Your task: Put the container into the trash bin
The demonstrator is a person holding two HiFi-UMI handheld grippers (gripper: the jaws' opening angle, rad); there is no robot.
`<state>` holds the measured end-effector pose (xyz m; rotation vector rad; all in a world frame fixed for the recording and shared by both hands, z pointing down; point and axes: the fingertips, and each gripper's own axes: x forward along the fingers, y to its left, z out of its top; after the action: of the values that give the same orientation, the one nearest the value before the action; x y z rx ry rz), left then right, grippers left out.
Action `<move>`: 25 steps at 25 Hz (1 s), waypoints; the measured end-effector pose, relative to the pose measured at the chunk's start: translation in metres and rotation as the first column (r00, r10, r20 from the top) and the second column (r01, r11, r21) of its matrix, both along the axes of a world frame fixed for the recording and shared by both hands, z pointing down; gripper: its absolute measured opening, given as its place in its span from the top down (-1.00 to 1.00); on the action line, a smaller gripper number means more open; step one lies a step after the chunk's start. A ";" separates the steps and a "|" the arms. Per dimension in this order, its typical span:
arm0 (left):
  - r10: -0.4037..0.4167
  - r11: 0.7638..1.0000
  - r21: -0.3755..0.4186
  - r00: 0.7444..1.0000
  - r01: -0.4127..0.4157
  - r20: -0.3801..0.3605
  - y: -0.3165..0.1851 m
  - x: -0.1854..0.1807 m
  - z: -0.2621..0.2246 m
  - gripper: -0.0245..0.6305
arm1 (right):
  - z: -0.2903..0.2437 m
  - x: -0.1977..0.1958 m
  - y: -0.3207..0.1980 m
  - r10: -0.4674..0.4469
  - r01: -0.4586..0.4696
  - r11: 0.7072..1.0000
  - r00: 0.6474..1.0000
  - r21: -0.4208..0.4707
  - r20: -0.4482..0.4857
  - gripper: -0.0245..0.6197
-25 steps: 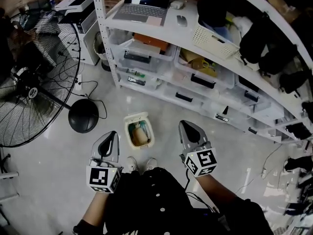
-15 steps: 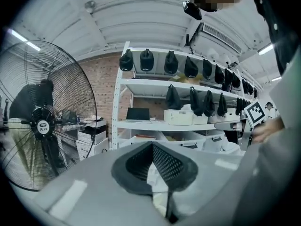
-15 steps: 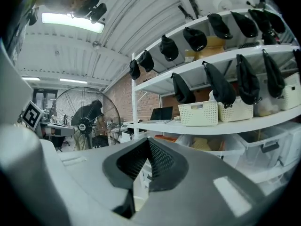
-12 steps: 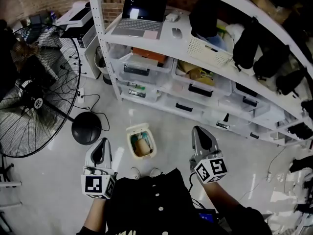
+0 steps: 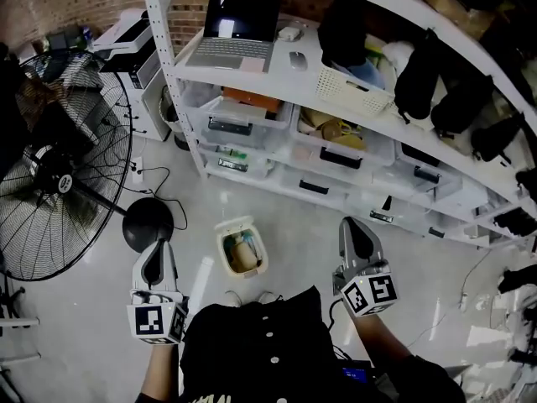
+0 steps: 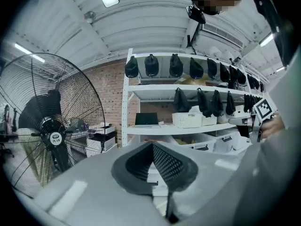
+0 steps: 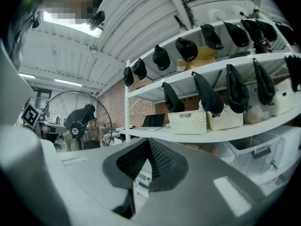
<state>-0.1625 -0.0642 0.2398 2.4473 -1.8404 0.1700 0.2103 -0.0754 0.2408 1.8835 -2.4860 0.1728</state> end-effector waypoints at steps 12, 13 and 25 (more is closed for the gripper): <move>-0.001 1.000 0.005 1.000 0.001 -0.012 -0.003 0.002 -0.006 0.93 | 0.000 -0.014 -0.004 -0.031 0.031 1.000 0.999 -0.003 -0.043 0.84; 0.002 1.000 0.002 1.000 -0.002 -0.014 -0.002 0.002 -0.007 0.93 | -0.001 -0.016 -0.004 -0.034 0.034 0.999 0.998 -0.001 -0.046 0.84; -0.014 1.000 0.000 1.000 0.014 -0.004 0.007 0.001 -0.010 0.93 | -0.005 -0.032 -0.003 -0.073 0.074 0.997 0.995 0.023 -0.063 0.84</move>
<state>-0.1618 -0.0573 0.2294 2.4322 -1.8553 0.1635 0.1779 -0.0789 0.2359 1.7742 -2.5227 0.0802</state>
